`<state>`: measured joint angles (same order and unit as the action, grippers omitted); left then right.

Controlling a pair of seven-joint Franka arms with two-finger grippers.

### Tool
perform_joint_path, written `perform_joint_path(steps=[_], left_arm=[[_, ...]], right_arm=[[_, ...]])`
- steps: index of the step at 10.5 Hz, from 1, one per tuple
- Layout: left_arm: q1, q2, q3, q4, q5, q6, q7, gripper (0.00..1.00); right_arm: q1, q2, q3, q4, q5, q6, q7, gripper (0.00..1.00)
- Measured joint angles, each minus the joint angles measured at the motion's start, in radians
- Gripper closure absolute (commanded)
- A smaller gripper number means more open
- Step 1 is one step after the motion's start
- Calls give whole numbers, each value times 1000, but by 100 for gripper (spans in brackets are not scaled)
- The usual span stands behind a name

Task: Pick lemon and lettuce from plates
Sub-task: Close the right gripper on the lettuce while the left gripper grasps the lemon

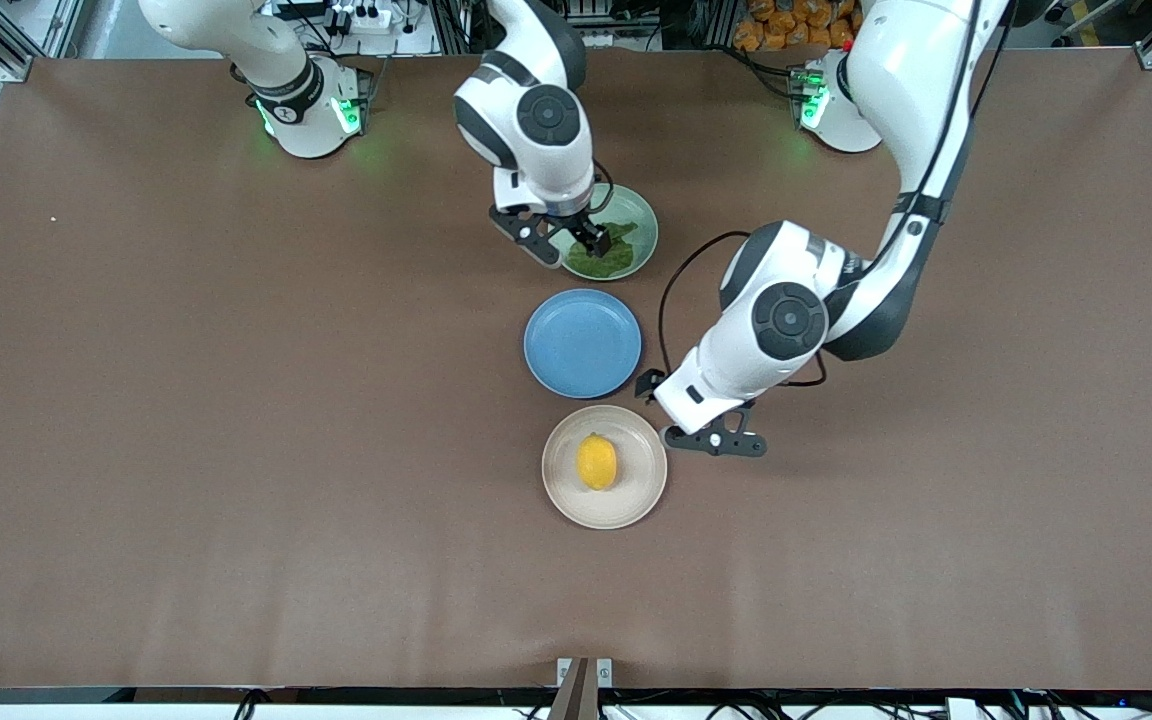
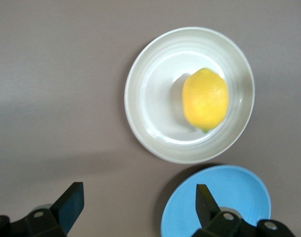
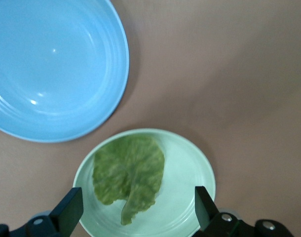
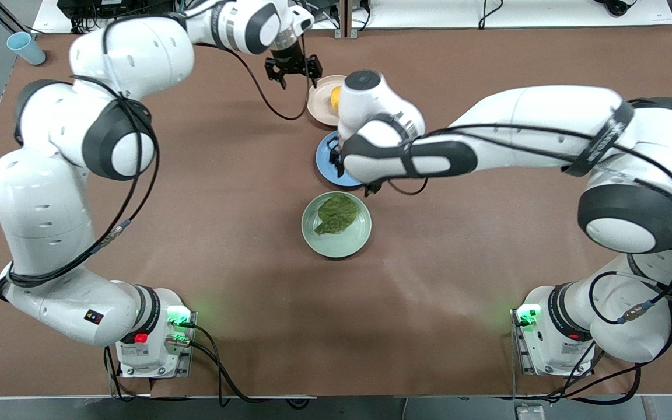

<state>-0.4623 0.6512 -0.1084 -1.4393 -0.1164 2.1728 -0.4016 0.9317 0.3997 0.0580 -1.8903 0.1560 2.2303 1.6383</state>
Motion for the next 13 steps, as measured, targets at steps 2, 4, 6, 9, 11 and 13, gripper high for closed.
perform_joint_path(steps=[2, 4, 6, 9, 11, 13], left_arm=[[-28, 41, 0, 5, 0, 109, -47, 0], [-51, 80, 0, 6, 0, 208, -77, 0], [-65, 132, 0, 26, 0, 291, -98, 0], [-89, 231, 0, 104, 0, 380, -150, 0], [-93, 259, 1, 118, 0, 431, -154, 0], [-96, 287, 1, 120, 0, 478, -156, 0]], right_arm=[[37, 59, -1, 34, -3, 8, 82, 0], [52, 119, -2, 68, -7, 16, 131, 0], [58, 184, -5, 113, -32, 42, 187, 0], [63, 238, -5, 141, -55, 99, 241, 0], [75, 240, -5, 142, -56, 99, 258, 0], [99, 248, -5, 142, -56, 98, 279, 0]])
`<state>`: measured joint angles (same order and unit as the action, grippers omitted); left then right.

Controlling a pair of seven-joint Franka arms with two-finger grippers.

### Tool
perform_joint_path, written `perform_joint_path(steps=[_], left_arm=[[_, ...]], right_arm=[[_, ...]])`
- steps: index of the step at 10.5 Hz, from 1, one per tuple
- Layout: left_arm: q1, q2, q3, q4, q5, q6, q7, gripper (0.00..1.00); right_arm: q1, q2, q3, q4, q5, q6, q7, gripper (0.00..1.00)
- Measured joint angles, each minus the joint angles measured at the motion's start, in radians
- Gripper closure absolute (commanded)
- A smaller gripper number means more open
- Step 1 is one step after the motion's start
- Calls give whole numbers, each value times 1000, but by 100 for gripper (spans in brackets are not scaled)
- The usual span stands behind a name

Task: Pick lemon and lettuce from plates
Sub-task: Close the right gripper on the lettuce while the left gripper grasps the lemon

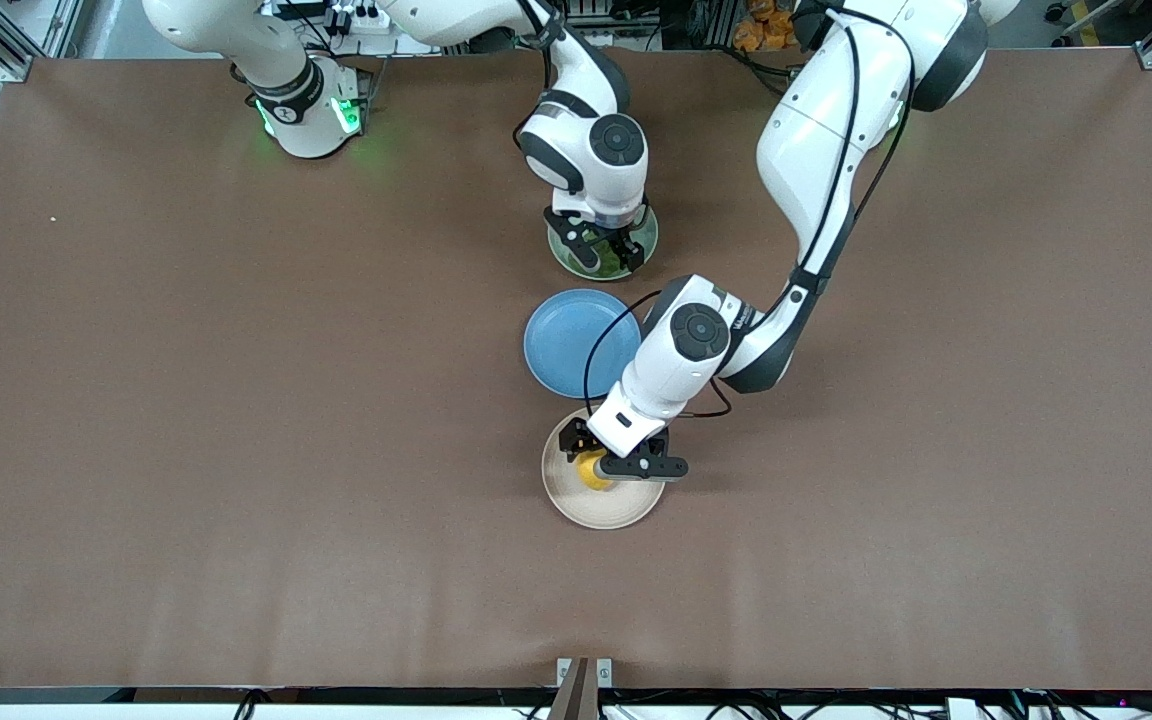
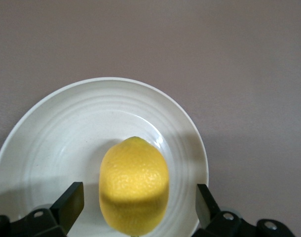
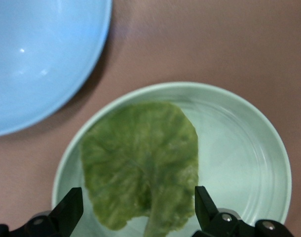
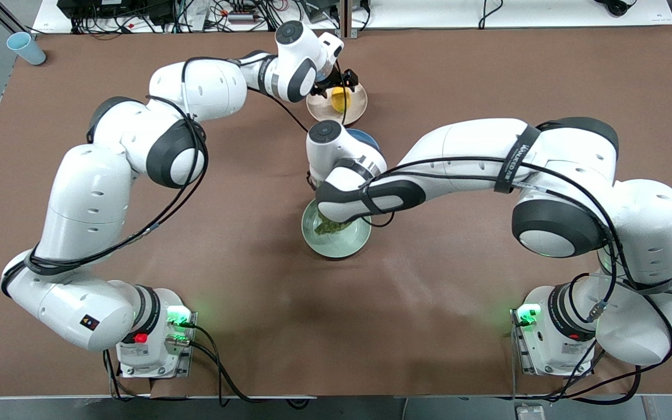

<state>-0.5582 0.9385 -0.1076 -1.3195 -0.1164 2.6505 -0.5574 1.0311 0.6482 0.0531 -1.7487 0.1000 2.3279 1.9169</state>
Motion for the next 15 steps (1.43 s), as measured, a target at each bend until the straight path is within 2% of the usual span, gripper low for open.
perform_joint_path(steps=[2, 3, 4, 5, 9, 11, 13, 14, 15], left_arm=[[-2, 19, 1, 2, 0, 11, 0, 0], [-2, 28, 1, 3, 0, 22, 0, 0], [-2, 37, 1, 3, 0, 33, 0, 0], [-3, 46, 1, 3, 0, 51, 0, 0], [-7, 68, 2, 4, 0, 92, -1, 0], [-7, 68, 2, 5, 0, 93, -11, 44], [-7, 68, 2, 11, 0, 95, -40, 66], [-7, 68, 2, 11, -5, 95, -53, 73], [-7, 68, 2, 12, -18, 95, -60, 76]], right_arm=[[17, 10, 0, 0, 0, 0, 19, 0], [21, 13, 0, 0, -1, 0, 24, 4], [23, 13, 0, 0, -2, 0, 26, 48], [24, 13, 0, 0, -7, 0, 28, 98], [47, 16, -2, 2, -94, -3, 40, 100], [47, 16, -5, 5, -99, -3, 41, 100], [47, 14, -12, 12, -100, -3, 41, 100], [45, 9, -17, 18, -100, -3, 41, 100], [39, -1, -21, 28, -100, -3, 41, 100]])
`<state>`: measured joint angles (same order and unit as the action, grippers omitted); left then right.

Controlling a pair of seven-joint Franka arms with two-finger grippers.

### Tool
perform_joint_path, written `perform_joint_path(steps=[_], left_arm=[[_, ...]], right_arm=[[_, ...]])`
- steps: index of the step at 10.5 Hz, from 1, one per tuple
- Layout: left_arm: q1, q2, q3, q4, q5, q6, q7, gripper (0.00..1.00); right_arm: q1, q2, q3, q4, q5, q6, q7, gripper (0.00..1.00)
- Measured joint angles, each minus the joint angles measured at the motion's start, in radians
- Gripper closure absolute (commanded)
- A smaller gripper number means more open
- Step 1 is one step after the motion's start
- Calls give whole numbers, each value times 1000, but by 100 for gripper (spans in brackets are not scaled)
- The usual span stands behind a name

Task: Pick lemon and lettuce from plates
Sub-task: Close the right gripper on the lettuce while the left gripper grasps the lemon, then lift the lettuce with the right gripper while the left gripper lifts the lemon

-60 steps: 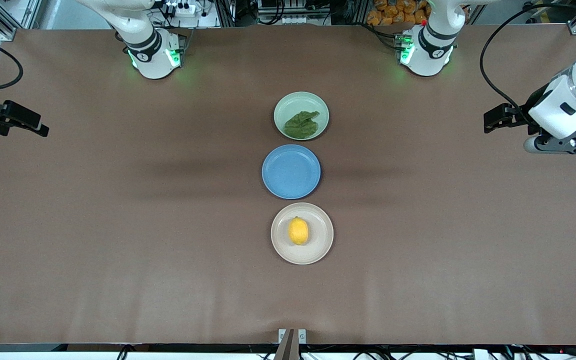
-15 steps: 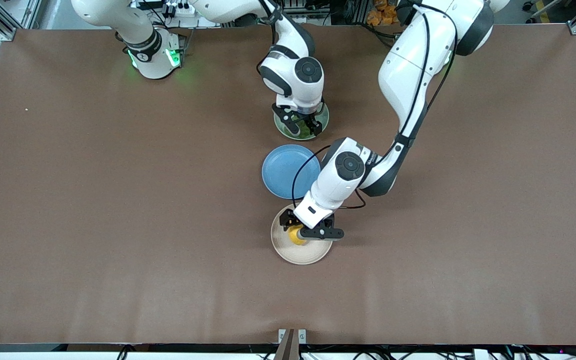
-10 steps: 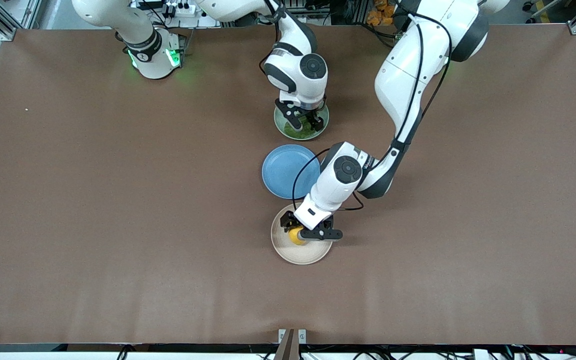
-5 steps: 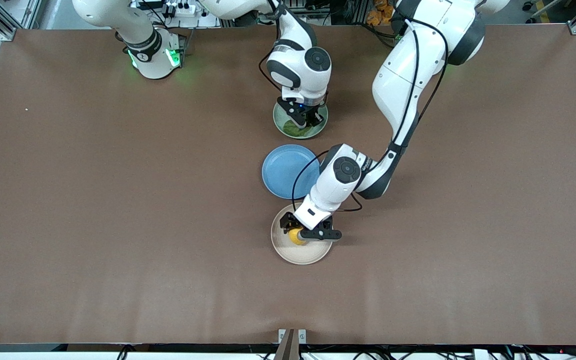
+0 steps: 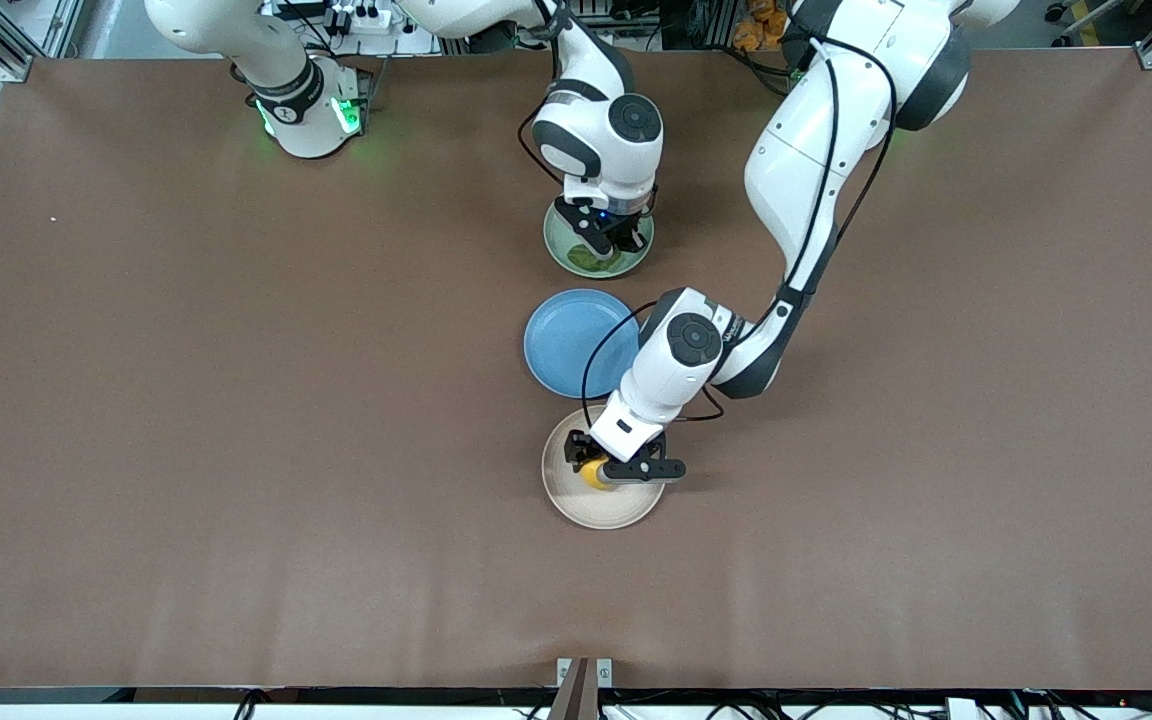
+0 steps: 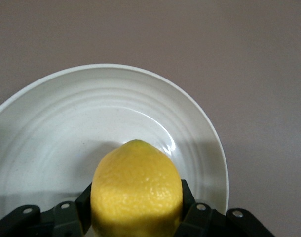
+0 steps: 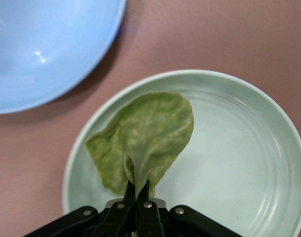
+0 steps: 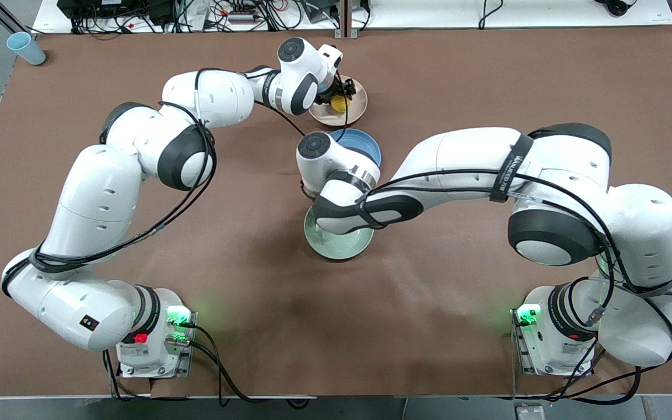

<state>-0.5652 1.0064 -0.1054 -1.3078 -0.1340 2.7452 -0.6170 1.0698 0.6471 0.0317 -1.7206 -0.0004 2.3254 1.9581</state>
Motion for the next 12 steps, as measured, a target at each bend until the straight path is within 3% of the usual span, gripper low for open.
perform_joint_path(steps=[2, 8, 12], left_arm=[[0, -1, 0, 6, -14, -24, -1, 76], [44, -114, 3, 42, -24, -389, -7, 76], [117, -207, 17, 45, -17, -631, -3, 74]], right_arm=[[-20, -45, -5, 9, -1, -7, -4, 100], [-122, -154, -5, 3, -4, -143, -153, 100], [-226, -242, -7, -101, -5, -154, -352, 100]])
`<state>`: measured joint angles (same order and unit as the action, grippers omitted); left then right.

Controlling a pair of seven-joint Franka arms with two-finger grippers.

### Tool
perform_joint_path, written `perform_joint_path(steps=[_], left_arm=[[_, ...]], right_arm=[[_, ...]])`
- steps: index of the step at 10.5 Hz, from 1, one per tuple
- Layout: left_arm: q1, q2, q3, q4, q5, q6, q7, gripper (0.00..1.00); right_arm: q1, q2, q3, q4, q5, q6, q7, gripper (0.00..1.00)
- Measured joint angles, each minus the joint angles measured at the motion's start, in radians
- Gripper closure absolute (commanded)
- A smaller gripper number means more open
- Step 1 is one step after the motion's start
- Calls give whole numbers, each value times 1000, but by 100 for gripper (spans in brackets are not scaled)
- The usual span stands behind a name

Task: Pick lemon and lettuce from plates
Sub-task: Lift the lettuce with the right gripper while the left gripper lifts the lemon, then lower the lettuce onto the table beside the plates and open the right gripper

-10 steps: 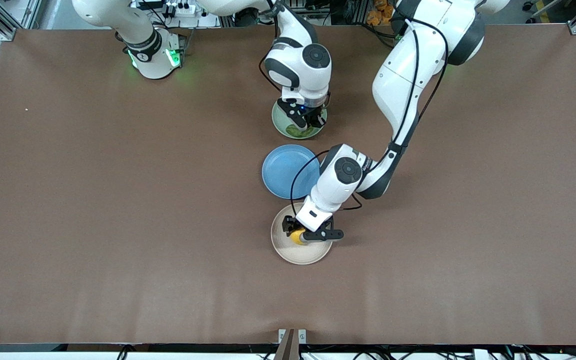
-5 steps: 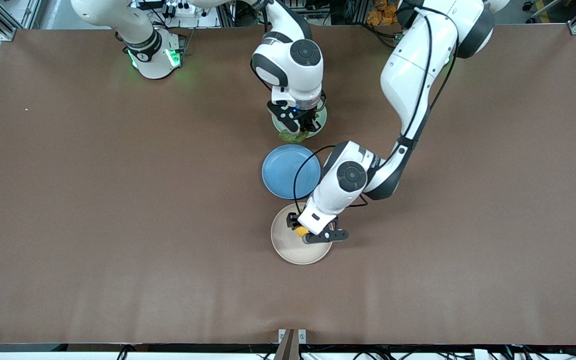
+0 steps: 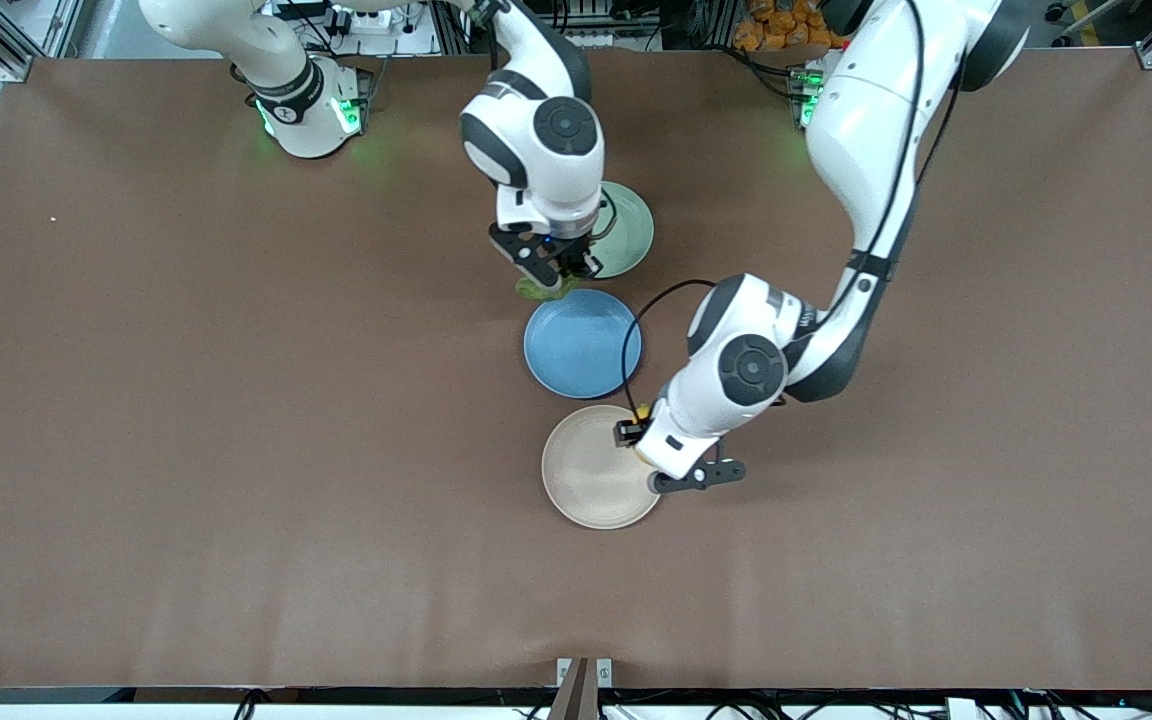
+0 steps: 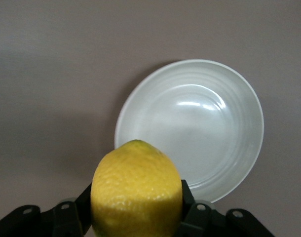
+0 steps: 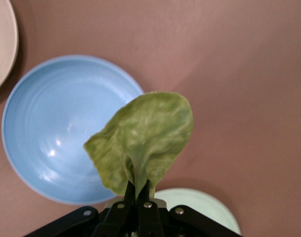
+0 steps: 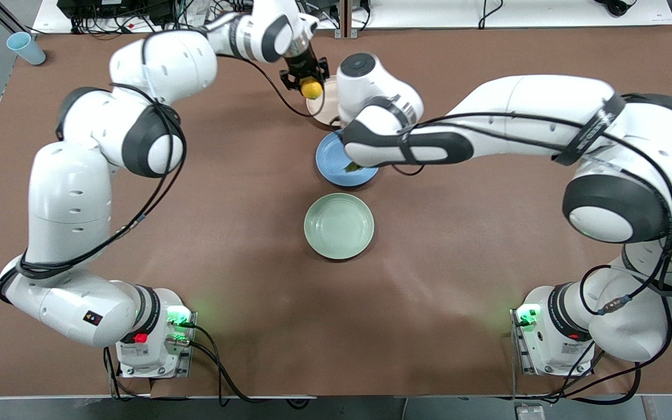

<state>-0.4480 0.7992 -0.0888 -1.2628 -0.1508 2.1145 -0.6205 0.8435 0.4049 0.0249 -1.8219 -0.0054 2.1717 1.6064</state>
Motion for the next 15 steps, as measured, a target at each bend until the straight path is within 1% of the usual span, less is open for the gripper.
perform_joint_path(steps=[3, 6, 8, 10, 11, 13, 14, 15], left_arm=[[72, -64, 4, 0, 83, -149, 82, 74], [164, -84, 8, -14, 129, -313, 212, 71], [233, -83, 11, -51, 137, -344, 316, 71], [290, -82, 11, -94, 142, -350, 371, 71], [305, -78, 11, -113, 166, -350, 380, 71], [315, -58, 11, -128, 208, -350, 380, 71], [316, -44, 11, -130, 210, -350, 380, 71], [321, -27, 11, -131, 211, -349, 380, 71]], right_arm=[[-128, -73, -2, -88, 0, -4, -199, 100], [-310, -106, -2, -133, 0, -42, -446, 100], [-414, -125, -3, -135, 0, -112, -613, 100], [-546, -159, -3, -135, 0, -137, -804, 100], [-620, -165, -4, -136, 1, -141, -912, 100], [-719, -164, -5, -139, 1, -144, -1054, 100], [-745, -163, -4, -142, 1, -142, -1106, 88], [-763, -157, -5, -148, 1, -130, -1143, 69]])
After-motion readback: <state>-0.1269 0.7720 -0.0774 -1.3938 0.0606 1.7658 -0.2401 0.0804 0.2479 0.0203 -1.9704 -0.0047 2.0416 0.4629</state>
